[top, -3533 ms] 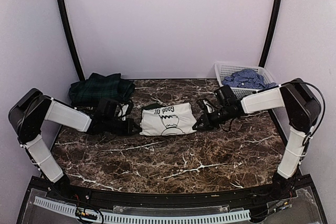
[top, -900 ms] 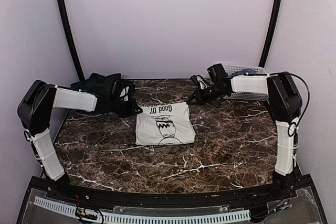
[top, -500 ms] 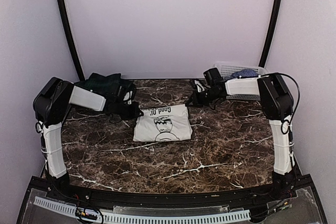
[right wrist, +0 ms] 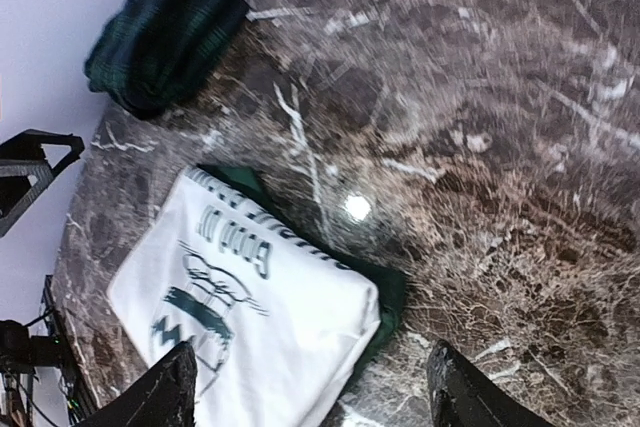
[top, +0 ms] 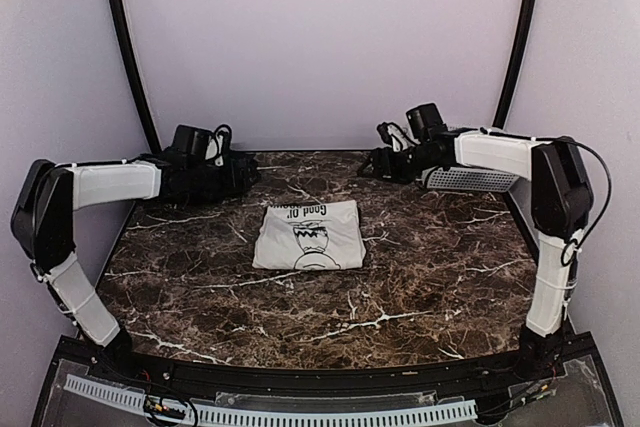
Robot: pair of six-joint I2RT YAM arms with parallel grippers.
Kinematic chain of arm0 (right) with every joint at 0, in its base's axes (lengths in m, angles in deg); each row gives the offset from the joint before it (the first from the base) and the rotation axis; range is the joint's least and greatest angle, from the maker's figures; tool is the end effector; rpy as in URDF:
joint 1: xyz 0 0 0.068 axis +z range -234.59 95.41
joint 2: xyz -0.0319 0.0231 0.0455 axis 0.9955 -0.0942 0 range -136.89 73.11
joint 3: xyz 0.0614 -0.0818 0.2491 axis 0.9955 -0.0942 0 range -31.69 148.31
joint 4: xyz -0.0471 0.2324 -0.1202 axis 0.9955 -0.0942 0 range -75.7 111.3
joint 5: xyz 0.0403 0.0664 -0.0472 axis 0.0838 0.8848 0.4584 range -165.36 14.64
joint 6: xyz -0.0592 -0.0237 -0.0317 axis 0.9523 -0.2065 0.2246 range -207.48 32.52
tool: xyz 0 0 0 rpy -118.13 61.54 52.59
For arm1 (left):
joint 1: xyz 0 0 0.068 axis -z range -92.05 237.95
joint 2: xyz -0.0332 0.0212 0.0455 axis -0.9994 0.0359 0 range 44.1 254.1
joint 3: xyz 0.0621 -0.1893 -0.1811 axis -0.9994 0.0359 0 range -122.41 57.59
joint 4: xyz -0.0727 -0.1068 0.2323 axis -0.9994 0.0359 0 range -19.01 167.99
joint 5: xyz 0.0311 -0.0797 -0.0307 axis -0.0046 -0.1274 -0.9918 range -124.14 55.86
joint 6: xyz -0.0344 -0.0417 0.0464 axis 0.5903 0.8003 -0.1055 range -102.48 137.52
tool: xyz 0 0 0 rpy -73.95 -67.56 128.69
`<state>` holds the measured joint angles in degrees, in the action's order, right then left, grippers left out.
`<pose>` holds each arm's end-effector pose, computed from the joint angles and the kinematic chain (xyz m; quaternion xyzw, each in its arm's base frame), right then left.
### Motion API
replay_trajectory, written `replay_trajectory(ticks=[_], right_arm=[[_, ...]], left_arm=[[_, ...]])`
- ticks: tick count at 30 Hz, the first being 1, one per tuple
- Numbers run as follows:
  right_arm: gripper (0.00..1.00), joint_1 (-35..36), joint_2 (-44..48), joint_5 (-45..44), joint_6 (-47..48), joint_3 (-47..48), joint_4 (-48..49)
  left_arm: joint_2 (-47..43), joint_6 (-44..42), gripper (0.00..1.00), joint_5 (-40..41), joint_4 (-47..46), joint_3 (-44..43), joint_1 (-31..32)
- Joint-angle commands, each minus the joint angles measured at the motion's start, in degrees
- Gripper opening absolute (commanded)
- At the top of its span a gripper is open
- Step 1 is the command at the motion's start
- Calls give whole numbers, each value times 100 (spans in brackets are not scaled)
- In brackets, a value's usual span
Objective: Fold and stack the mixed laundry pile
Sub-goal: Smooth out the square-folded T-shirt at the center of the board.
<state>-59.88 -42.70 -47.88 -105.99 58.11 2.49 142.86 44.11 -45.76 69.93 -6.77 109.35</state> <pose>0.4187 0.2225 0.2035 -0.1397 0.8906 0.3413 0.2661 0.3767 -0.1604 0.2069 0.0084 0.8770 -0.2734 0.3950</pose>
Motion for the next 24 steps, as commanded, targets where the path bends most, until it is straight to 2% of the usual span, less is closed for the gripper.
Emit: replay_trajectory(ticks=[1,2,4,7,11,17,20,24], right_arm=[[77,22,835,532,-61,-252,83],[77,84,908,752,-233,-358,208],[77,288,983,1177,-527,-567,492],[78,671,956,1498,-928,-835,955],[77,1034,525,1940,-1567,-1158,1837],[76,1177,-448,2142,-1792,-1096,2449],[76,1115,-785,2067,-1635,-1147,2379],[75,837,-1018,1921,-1447,-1468,2247]], left_arm=[[-1001,37,94,-854,-152,407,28],[-1035,206,96,-1465,-339,477,60],[-1023,455,99,-2191,-809,662,222],[-771,675,99,-2661,-1256,813,627],[-258,1045,99,-2937,-1983,989,848],[738,1224,99,-3036,-2436,965,852],[1113,1207,99,-2772,-2354,978,770],[1147,1130,99,-2179,-1928,1159,591]])
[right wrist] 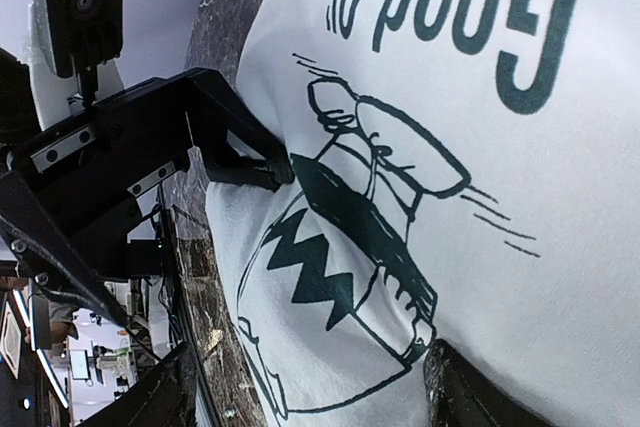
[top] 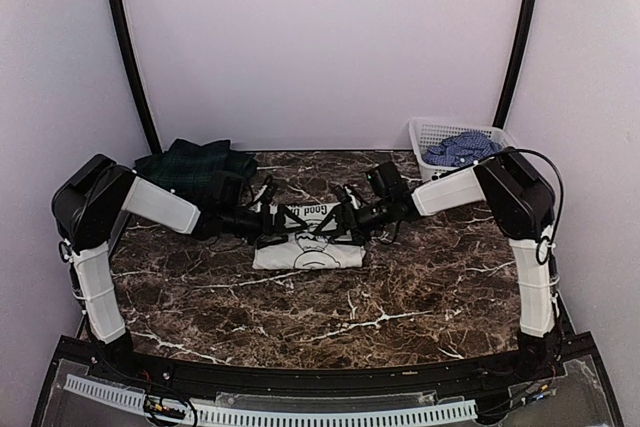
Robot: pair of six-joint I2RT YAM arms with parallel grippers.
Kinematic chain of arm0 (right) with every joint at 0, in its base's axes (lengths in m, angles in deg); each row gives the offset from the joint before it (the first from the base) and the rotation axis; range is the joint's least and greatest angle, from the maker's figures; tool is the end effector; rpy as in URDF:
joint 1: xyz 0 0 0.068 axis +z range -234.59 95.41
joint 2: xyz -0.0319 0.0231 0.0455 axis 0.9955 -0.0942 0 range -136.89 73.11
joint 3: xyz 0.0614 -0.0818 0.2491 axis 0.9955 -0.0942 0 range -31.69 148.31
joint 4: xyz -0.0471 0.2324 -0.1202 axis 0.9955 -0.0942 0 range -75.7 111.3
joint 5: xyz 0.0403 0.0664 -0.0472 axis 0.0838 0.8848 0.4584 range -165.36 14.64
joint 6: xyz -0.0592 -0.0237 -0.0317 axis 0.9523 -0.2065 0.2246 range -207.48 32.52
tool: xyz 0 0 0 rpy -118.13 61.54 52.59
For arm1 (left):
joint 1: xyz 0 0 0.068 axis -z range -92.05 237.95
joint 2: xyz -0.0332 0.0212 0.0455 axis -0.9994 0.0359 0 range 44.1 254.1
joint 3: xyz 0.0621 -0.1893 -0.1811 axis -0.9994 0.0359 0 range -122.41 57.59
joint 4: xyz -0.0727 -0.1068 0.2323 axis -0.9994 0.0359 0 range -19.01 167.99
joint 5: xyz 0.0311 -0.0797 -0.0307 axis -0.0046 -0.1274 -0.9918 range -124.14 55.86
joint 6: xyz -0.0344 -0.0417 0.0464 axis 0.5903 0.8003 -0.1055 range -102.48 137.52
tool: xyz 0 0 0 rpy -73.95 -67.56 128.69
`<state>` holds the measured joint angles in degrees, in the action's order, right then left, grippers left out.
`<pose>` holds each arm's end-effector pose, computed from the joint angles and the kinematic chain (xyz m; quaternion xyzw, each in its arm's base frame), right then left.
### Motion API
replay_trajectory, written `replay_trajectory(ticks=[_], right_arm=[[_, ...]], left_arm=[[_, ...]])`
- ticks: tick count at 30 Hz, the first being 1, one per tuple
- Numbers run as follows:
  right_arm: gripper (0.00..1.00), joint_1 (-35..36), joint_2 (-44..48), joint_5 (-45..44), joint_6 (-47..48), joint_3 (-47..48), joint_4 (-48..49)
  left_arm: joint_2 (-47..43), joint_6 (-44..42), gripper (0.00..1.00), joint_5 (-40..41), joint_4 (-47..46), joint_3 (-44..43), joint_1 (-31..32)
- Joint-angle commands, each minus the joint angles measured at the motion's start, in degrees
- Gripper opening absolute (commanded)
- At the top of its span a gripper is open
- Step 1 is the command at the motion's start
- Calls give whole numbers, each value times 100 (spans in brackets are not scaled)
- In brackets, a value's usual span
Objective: Fold and stack the mixed laundry pile
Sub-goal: Smooth out the square-folded T-shirt at the center of the board, then pick up the square-folded T-shirt from the center of the board.
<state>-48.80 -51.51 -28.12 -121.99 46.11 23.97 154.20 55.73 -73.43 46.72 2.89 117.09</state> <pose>0.3513 0.3064 0.1075 -0.1656 0.8420 0.5072 0.0794 0.3336 -0.2286 0.1247 0.0999 0.8307 -0.5003 0.2227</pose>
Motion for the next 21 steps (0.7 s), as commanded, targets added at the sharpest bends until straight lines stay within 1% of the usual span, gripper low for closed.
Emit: replay_trajectory(ticks=[1,4,7,9,10,12,13,14,15,16,17,20,21], right_arm=[[74,-327,-130,-38,154,-370,134],[74,-388,199,-89,317,-593,41],[75,-408,979,-401,569,-687,-346],[76,-466,1496,-604,682,-787,-560],[76,-505,1723,-675,726,-869,-647],[76,-608,2079,-746,743,-999,-778],[76,-653,2228,-792,719,-1136,-815],[76,-699,2352,-823,697,-1242,-850],[76,-731,2468,-837,673,-1360,-864],[76,-750,2556,-850,639,-1483,-861],[76,-773,2647,-864,588,-1634,-838],[76,-818,2837,-809,410,-2025,-692],[76,-831,2883,-798,340,-2155,-627]], left_arm=[[-45,-196,99,870,492,221,-195],[-503,-600,99,1516,992,275,-215],[-1068,-932,99,2025,1320,201,-201],[-1506,-1336,99,2452,1456,133,-77],[-1726,-1686,99,2685,1477,116,73],[-1879,-2150,99,2790,1427,68,321],[-1883,-2304,99,2814,1435,6,408],[-1853,-2643,99,2912,1426,-18,614],[-1813,-2806,98,2959,1408,-37,861],[-1793,-3172,96,3060,1326,-35,986],[-1750,-3356,93,3103,1275,-11,1231],[-1613,-4197,86,3051,997,-8,1625],[-1502,-4348,82,3033,1009,-101,1795]])
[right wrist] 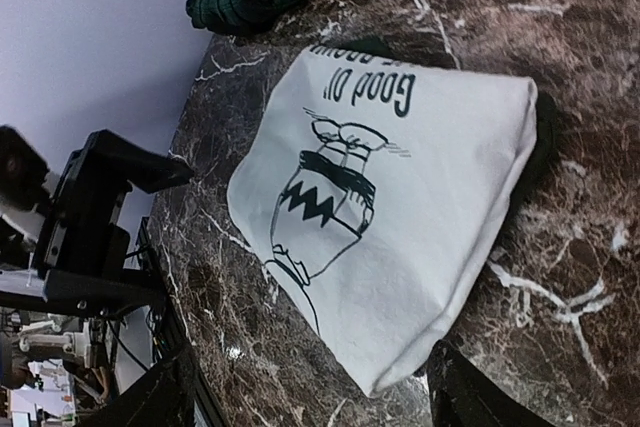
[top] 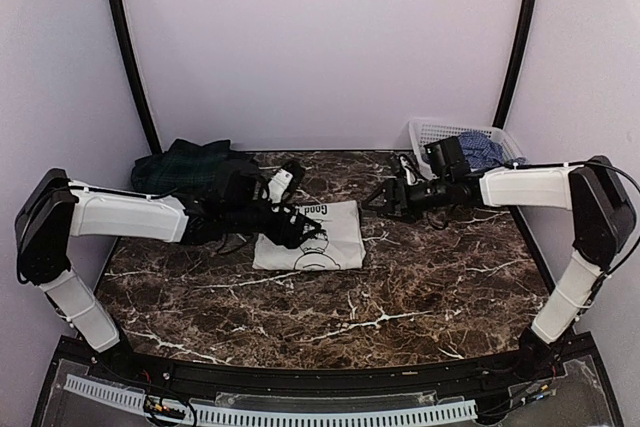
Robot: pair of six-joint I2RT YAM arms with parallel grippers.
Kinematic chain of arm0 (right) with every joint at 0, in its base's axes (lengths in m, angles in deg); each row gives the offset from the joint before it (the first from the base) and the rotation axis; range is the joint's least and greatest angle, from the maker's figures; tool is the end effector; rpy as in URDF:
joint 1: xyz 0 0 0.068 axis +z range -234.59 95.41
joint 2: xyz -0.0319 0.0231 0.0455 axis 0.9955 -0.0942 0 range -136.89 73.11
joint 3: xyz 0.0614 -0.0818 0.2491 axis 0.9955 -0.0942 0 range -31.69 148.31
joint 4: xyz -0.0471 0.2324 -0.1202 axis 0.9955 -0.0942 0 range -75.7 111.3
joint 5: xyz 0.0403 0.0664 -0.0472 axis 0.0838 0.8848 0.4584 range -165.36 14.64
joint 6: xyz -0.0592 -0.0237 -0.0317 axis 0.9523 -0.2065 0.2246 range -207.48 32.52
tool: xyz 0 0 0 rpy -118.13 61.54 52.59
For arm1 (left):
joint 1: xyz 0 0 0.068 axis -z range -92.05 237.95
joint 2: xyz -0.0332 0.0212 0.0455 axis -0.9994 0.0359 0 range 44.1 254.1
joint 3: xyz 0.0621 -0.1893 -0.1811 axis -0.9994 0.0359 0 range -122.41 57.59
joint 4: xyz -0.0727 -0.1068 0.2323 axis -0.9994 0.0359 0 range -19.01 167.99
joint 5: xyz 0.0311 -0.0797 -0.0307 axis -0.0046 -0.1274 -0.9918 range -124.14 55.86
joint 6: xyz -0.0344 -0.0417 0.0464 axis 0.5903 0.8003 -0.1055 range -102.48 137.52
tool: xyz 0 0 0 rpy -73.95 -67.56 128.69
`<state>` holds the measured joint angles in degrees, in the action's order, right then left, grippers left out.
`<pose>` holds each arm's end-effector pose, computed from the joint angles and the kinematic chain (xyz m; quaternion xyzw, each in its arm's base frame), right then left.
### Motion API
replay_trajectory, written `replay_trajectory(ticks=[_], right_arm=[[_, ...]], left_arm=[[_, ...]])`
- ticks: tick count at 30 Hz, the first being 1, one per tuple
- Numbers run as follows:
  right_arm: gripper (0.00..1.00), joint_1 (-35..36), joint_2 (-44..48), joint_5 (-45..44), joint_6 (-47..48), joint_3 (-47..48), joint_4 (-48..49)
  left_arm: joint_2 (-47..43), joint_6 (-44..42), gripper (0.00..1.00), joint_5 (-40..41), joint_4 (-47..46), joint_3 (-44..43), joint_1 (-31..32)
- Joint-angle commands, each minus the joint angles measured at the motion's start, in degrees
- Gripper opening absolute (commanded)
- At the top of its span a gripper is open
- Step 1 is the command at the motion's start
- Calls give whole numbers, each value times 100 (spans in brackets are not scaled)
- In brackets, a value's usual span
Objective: Fold and stack the mixed laundry pile
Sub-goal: Pick up the square-folded T-shirt from the center of the board.
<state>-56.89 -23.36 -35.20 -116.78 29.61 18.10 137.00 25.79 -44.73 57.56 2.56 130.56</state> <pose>0.3198 0.2107 0.2037 -0.1378 0.8475 0.4668 0.2119 0.2774 -0.2699 0.2131 0.2949 0.7851 -0.3016 0.4534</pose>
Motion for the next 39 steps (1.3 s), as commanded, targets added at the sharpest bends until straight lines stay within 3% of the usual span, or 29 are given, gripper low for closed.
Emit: replay_trajectory(ticks=[1,7,16,24,27,32,34,39], right_arm=[[76,-40,120,-76,-254,-638,24],[76,-129,290,96,-515,-1199,296],[73,-230,205,446,-1102,-1567,962],[73,-249,71,457,-1526,-1665,1217],[73,-240,-44,428,-1809,-1711,1396],[74,-176,-244,497,-2209,-1661,1652],[76,-153,-316,529,-2333,-1616,1782],[79,-73,-514,519,-2729,-1507,2139]], left_arm=[[280,-1712,81,163,-18,-122,546],[1147,-3076,72,587,205,-752,1167],[2182,-3913,65,1077,150,-1461,1512],[2668,-4522,43,1482,173,-1573,1649],[2693,-4593,33,1610,75,-1563,1687],[2541,-4232,5,1565,137,-1800,1689],[2476,-4100,0,1491,97,-1835,1683],[2360,-3934,0,1378,-84,-1792,1680]])
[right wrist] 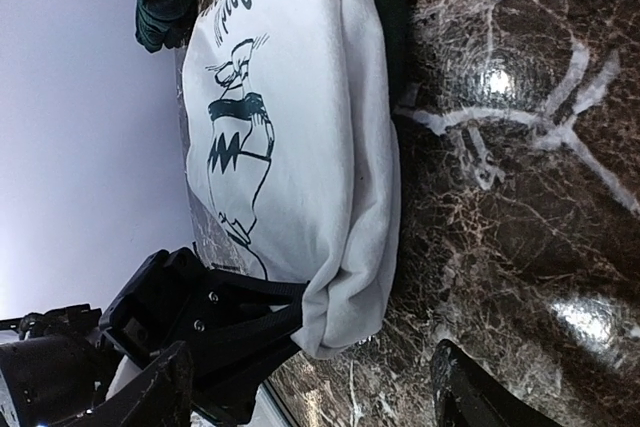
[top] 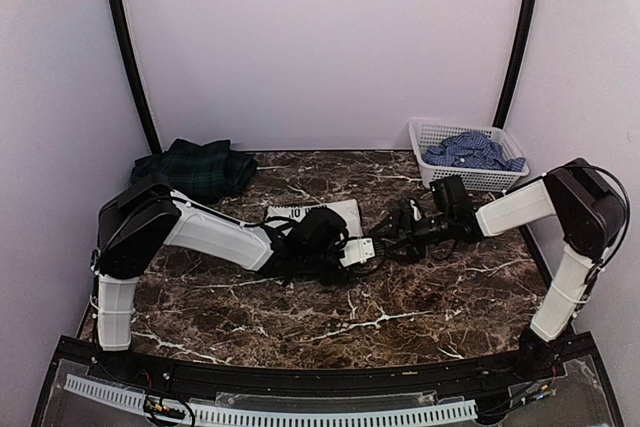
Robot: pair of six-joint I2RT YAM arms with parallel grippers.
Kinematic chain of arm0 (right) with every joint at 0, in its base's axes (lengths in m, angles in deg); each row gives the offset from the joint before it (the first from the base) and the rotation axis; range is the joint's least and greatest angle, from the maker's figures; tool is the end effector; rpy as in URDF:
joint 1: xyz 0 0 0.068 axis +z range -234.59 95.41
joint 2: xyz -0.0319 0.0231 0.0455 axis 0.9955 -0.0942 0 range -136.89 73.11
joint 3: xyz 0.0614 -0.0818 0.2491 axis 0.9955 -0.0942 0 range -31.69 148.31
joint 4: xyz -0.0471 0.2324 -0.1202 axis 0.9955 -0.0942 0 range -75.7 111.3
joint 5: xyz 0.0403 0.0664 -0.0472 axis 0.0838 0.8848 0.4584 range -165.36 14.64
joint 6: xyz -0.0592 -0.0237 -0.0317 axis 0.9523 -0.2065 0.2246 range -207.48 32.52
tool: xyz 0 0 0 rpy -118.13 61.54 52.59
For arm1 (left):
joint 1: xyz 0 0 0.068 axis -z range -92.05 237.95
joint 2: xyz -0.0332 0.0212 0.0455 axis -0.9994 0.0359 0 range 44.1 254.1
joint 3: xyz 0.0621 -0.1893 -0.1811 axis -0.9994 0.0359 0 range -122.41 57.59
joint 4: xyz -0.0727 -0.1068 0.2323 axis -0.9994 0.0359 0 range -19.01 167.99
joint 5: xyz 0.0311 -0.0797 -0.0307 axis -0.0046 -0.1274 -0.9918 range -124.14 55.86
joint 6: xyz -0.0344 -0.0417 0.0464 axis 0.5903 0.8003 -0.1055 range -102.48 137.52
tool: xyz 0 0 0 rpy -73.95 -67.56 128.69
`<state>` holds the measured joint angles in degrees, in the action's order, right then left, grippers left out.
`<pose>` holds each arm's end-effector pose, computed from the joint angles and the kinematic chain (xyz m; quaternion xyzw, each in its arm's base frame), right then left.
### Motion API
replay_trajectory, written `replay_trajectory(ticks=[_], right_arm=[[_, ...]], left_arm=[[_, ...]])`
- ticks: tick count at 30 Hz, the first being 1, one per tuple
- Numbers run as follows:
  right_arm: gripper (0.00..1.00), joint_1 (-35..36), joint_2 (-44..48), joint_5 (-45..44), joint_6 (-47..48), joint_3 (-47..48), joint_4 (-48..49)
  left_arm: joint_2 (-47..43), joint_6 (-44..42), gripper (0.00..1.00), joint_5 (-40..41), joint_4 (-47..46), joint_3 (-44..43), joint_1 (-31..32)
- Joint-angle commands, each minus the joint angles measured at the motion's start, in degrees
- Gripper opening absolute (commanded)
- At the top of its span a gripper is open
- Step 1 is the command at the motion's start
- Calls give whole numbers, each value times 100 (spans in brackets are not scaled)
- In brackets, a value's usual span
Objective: Fold and stack the mixed laundry pile
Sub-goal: Pick up the square-folded T-shirt from the center of the board, then pass from the left arm to the right
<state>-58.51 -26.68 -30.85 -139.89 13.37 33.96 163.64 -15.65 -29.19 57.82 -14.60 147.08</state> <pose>0.2903 0.1879 0.1233 0.0427 0.8585 0.5059 0.0722 0.2460 -0.4018 0.1225 0.6227 0.6262 -0.0678 0.4642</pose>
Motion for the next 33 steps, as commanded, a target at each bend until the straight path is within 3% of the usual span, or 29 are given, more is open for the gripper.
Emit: replay_trajectory(ticks=[1,20,29,33], right_arm=[[79,116,-242,85,-468,173,570],[80,488,-1222,137,-1959,377,1897],[67,516,-1880,-53,-2590,660,2523],[60,559,-2061,-310,-2587,895,2298]], left_arm=[[-332,216,0,-185,-152,-63,28],[-734,308,0,-311,-705,239,-16],[-832,268,0,-382,-736,281,-16],[-862,266,0,-439,-755,321,-16]])
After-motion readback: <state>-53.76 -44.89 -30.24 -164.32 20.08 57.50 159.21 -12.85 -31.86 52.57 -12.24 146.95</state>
